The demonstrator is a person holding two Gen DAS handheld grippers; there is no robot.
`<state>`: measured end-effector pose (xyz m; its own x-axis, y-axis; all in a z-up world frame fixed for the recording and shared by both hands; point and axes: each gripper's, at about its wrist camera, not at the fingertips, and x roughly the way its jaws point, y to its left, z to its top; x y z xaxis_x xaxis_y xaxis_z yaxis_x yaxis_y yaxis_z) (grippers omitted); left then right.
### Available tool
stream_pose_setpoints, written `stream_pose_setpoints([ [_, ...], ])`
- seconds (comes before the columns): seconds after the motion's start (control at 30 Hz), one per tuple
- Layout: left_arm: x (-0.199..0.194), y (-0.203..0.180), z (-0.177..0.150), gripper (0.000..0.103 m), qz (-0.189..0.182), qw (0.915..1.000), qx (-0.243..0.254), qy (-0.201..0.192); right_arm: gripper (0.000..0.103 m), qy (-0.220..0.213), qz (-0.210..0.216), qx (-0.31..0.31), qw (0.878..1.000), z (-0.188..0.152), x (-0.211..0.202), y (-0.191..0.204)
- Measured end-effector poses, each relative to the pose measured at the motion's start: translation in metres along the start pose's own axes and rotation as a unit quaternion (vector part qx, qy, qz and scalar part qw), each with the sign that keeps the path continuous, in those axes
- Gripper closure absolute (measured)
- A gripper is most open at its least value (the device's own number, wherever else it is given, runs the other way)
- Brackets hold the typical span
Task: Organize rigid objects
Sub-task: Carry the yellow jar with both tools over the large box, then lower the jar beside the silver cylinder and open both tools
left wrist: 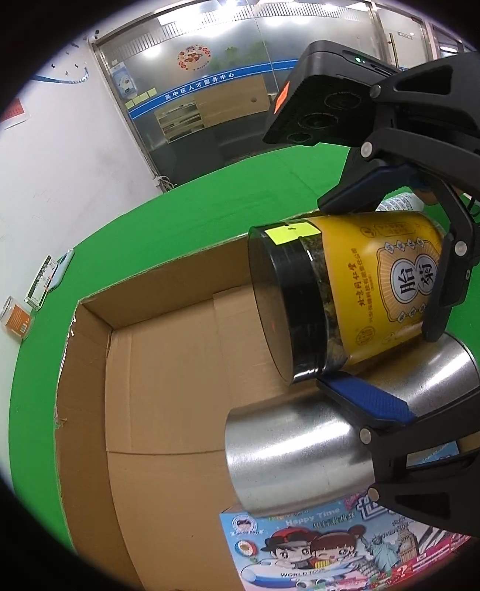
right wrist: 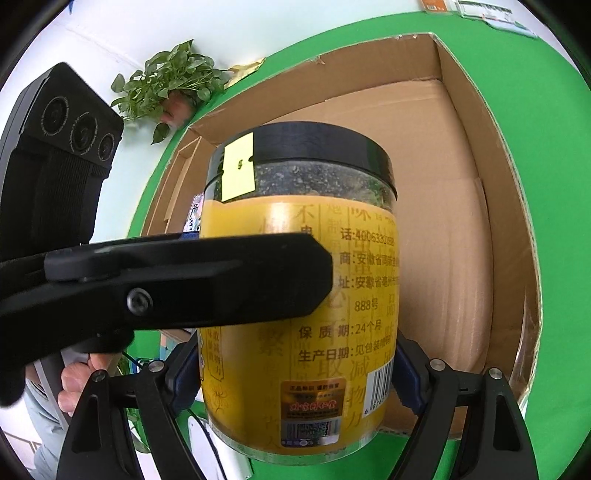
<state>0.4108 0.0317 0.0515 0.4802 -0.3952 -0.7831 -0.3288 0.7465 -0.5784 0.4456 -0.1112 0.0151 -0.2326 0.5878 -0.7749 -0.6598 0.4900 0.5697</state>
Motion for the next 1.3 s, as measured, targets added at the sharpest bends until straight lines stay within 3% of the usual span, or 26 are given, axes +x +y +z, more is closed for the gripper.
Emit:
stream_pose_setpoints([
  [0.17, 0.005, -0.002, 0.000, 0.017, 0.007, 1.0000, -0.001, 0.005, 0.019, 0.004, -0.014, -0.014, 1.000, -0.001, -0.018, 0.006],
  [0.23, 0.008, -0.007, 0.001, 0.017, 0.029, 0.9995, 0.013, 0.006, 0.022, -0.005, -0.014, -0.016, 1.000, 0.002, -0.023, 0.004],
  [0.33, 0.014, -0.012, 0.006, 0.017, 0.059, 0.9978, 0.027, 0.014, 0.022, -0.002, -0.021, -0.017, 1.000, 0.003, -0.012, -0.001],
  [0.47, 0.010, -0.010, 0.008, 0.020, 0.070, 0.9972, 0.023, 0.014, 0.023, 0.000, -0.040, -0.010, 0.999, 0.003, -0.004, -0.006],
  [0.57, -0.012, -0.012, 0.009, 0.020, 0.098, 0.9944, 0.030, -0.028, 0.023, 0.007, -0.064, -0.009, 0.998, 0.003, 0.001, -0.005],
  [0.67, -0.033, -0.016, 0.002, 0.020, 0.092, 0.9935, 0.041, -0.053, 0.022, 0.016, -0.085, -0.004, 0.996, 0.006, 0.008, -0.004],
  [0.73, -0.051, -0.022, -0.010, 0.020, 0.114, 0.9882, 0.059, -0.084, 0.021, 0.024, -0.106, -0.007, 0.994, 0.004, 0.013, 0.001],
  [0.8, -0.063, -0.026, -0.023, 0.020, 0.121, 0.9846, 0.066, -0.108, 0.017, 0.027, -0.102, -0.004, 0.994, 0.003, 0.013, 0.003],
  [0.87, -0.080, -0.030, -0.043, 0.020, 0.131, 0.9779, 0.074, -0.145, 0.009, 0.013, -0.078, 0.002, 0.997, -0.002, 0.003, 0.006],
  [0.93, -0.101, -0.037, -0.070, 0.019, 0.150, 0.9648, 0.090, -0.196, 0.006, -0.020, -0.063, -0.015, 0.998, -0.011, -0.020, 0.016],
  [1.03, -0.133, -0.046, -0.113, 0.018, 0.202, 0.9334, 0.113, -0.274, 0.001, -0.127, -0.086, -0.056, 0.987, -0.049, -0.073, 0.036],
  [1.1, -0.152, -0.050, -0.146, 0.016, 0.225, 0.9117, 0.119, -0.322, 0.001, -0.172, -0.095, -0.071, 0.978, -0.077, -0.096, 0.039],
  [1.17, -0.164, -0.054, -0.174, 0.015, 0.240, 0.8967, 0.125, -0.350, 0.001, -0.204, -0.105, -0.085, 0.970, -0.106, -0.111, 0.036],
  [1.23, -0.171, -0.052, -0.199, 0.015, 0.249, 0.8876, 0.120, -0.368, 0.001, -0.224, -0.123, -0.087, 0.963, -0.132, -0.121, 0.021],
  [1.3, -0.168, -0.051, -0.218, 0.015, 0.251, 0.8885, 0.100, -0.371, 0.001, -0.215, -0.139, -0.070, 0.964, -0.152, -0.121, -0.006],
])
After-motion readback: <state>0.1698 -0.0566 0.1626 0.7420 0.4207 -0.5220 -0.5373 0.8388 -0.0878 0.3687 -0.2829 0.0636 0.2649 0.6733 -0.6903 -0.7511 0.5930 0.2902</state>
